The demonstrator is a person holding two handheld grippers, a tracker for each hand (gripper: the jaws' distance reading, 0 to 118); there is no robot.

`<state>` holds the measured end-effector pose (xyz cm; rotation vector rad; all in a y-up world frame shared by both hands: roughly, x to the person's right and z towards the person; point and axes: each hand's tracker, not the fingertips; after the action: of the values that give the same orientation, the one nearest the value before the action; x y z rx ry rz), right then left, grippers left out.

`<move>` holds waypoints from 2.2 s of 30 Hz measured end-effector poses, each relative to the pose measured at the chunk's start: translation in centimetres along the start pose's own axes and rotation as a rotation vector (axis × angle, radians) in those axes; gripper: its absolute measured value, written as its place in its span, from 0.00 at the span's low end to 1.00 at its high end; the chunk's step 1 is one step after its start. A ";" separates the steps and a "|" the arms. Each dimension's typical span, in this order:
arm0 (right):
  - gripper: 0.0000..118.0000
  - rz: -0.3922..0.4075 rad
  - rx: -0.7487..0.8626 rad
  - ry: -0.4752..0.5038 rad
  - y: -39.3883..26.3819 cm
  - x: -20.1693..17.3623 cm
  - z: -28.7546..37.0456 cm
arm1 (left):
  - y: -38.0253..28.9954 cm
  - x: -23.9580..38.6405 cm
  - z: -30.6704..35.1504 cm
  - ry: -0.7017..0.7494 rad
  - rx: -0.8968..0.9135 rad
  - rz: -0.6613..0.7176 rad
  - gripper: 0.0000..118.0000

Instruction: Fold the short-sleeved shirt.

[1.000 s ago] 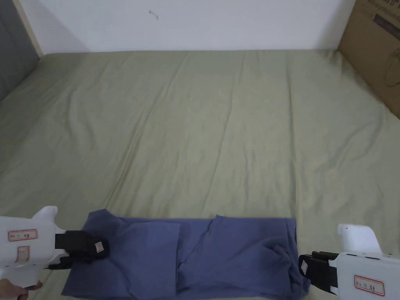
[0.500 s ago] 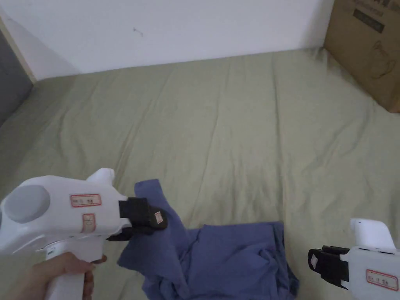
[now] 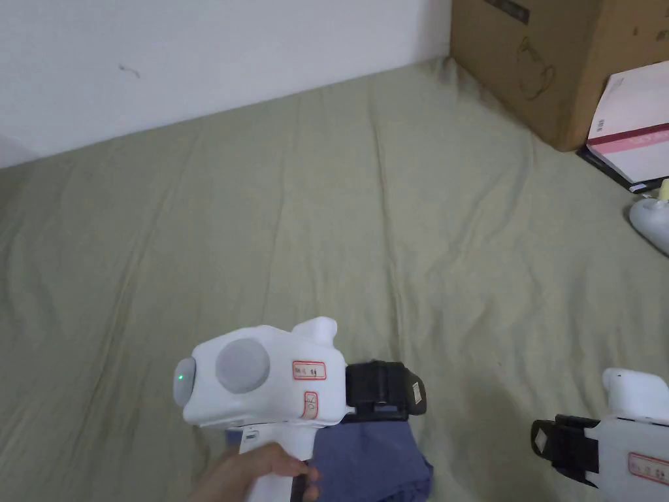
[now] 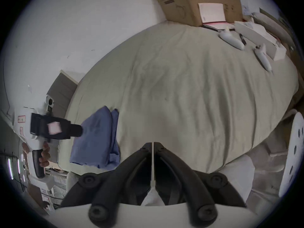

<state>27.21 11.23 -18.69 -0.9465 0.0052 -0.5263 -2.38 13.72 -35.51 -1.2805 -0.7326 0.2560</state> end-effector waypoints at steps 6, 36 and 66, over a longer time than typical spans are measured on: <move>0.02 -0.002 0.052 -0.041 0.1 0.1 1.2 | 0.1 -3.2 4.6 0.038 0.188 0.055 0.30; 0.02 0.027 0.029 -0.010 -0.3 -2.4 1.4 | -4.4 -0.2 -3.1 -0.209 0.038 0.022 0.03; 0.02 0.281 -0.223 0.108 -0.2 -15.1 -13.6 | -11.8 -17.8 8.0 -0.208 0.268 0.379 1.00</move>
<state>10.78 7.12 -29.98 -1.1131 0.2950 -0.3194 -23.35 6.51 -30.00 -1.1375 -0.6019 0.7792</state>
